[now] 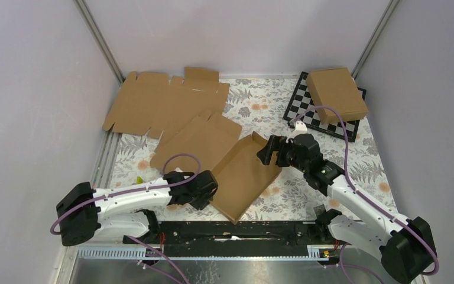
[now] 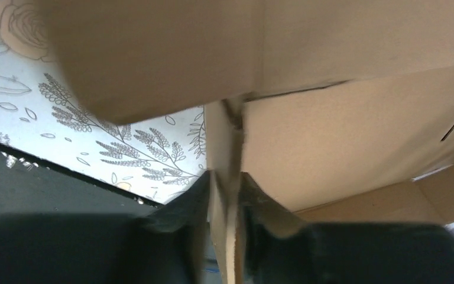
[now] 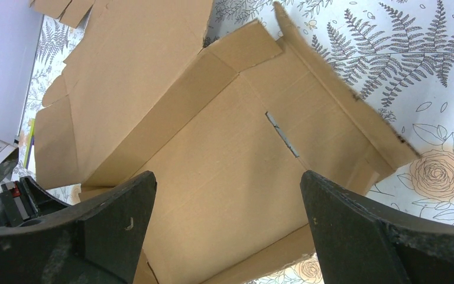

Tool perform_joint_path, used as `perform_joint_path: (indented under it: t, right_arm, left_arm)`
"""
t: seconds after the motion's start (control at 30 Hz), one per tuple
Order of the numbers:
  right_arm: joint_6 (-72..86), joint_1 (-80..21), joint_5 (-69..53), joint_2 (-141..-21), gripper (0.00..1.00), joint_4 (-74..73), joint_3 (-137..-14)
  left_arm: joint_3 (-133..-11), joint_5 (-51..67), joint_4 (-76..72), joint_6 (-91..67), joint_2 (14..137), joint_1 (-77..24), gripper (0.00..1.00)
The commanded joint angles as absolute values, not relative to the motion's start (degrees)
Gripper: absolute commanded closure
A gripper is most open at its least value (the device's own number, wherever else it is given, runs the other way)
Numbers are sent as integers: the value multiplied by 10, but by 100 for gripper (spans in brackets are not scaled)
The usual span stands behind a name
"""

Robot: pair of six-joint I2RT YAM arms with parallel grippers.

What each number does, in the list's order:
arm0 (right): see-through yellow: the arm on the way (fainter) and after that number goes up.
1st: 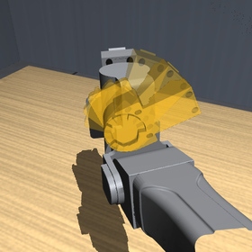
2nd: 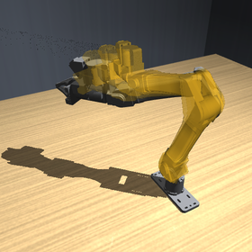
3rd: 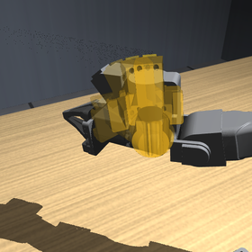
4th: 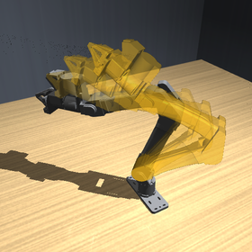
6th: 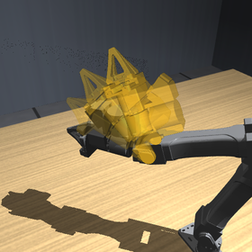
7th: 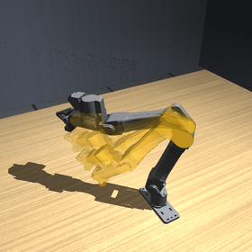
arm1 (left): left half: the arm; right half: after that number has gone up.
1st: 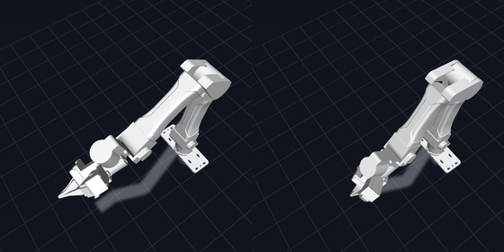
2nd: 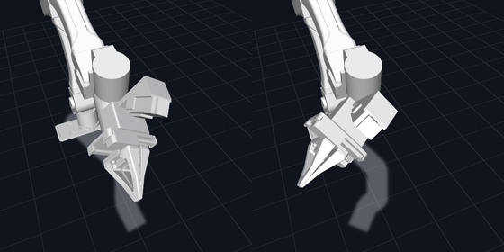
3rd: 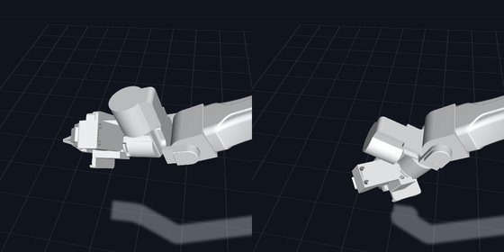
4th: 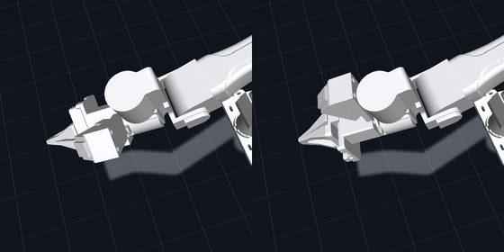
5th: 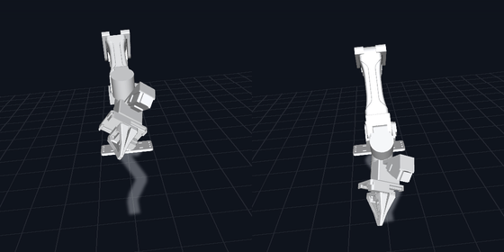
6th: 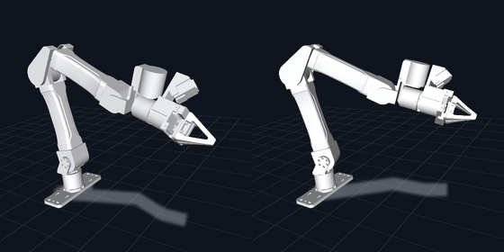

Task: Fold the paper box

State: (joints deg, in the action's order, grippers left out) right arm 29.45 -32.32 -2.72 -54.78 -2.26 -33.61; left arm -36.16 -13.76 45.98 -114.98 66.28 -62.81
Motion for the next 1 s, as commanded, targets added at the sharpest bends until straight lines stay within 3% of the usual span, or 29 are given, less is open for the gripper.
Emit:
perform_joint_path:
  t: [0.0, 0.13, 0.4, 0.73, 0.97]
  right_arm:
    - [299, -325, -29, -536, 0, -5, -332]
    - [296, -325, -24, -533, 0, -6, -332]
    - [285, -325, -11, -521, 1, -6, -339]
    - [241, -325, 82, -460, 1, -94, -369]
    - [272, -325, 139, -386, 1, -139, -338]
  left_arm:
    - [-387, -136, 461, -1118, 676, -632, 85]
    - [-485, -184, 582, -1099, 715, -648, 100]
    - [-649, -283, 678, -971, 779, -658, 100]
    - [-801, -412, 689, -583, 885, -620, 100]
    - [-704, -200, 450, -258, 886, -463, 100]
